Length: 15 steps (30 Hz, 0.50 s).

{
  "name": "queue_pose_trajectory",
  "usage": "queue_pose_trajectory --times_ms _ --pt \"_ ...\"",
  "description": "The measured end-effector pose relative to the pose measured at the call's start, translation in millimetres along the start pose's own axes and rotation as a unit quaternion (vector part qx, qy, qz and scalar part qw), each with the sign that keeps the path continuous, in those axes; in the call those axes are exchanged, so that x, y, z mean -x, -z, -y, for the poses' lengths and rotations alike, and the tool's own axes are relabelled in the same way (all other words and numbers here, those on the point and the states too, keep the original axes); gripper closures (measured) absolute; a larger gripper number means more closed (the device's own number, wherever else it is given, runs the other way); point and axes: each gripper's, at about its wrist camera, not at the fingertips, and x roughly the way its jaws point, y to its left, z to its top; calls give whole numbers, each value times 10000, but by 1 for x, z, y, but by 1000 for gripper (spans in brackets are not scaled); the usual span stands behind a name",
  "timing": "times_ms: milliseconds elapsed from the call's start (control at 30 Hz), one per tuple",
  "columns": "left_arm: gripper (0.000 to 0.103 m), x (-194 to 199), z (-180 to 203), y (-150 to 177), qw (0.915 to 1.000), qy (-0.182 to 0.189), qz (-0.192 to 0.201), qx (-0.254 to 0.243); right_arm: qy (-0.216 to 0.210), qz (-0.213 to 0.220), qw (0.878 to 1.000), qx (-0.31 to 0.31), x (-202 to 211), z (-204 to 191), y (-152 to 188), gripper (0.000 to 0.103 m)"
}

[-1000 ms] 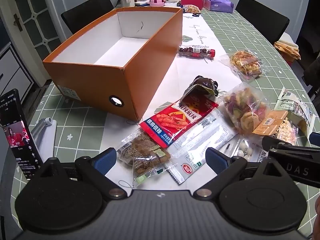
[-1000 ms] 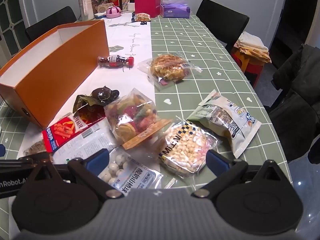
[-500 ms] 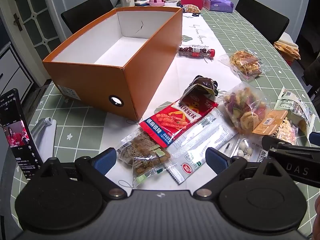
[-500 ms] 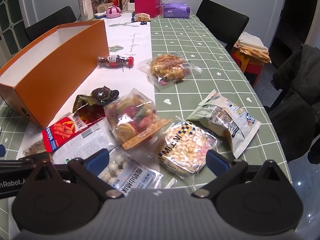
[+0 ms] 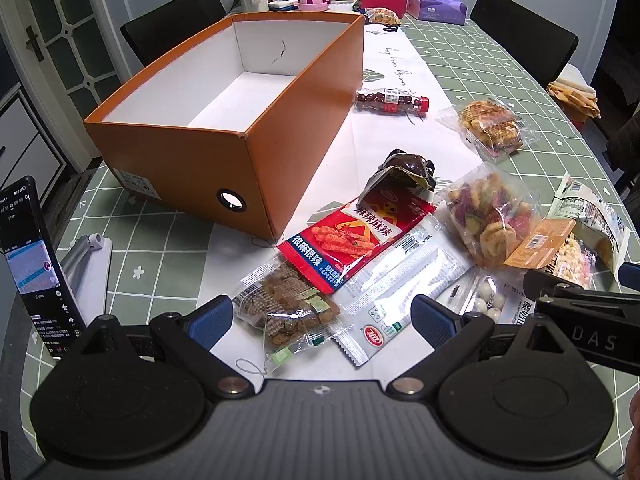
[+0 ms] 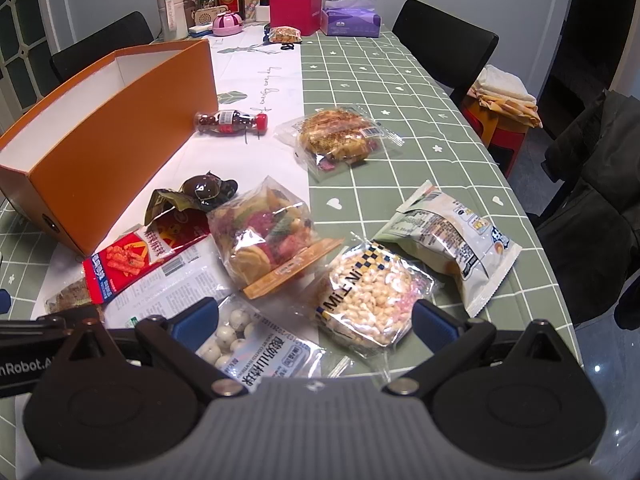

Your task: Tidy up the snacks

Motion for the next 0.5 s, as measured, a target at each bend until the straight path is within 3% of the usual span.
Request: queue_pose_trajectory --times_ms 500 --pt "0 2 0 1 10000 9 -13 6 7 6 10000 4 0 0 0 3"
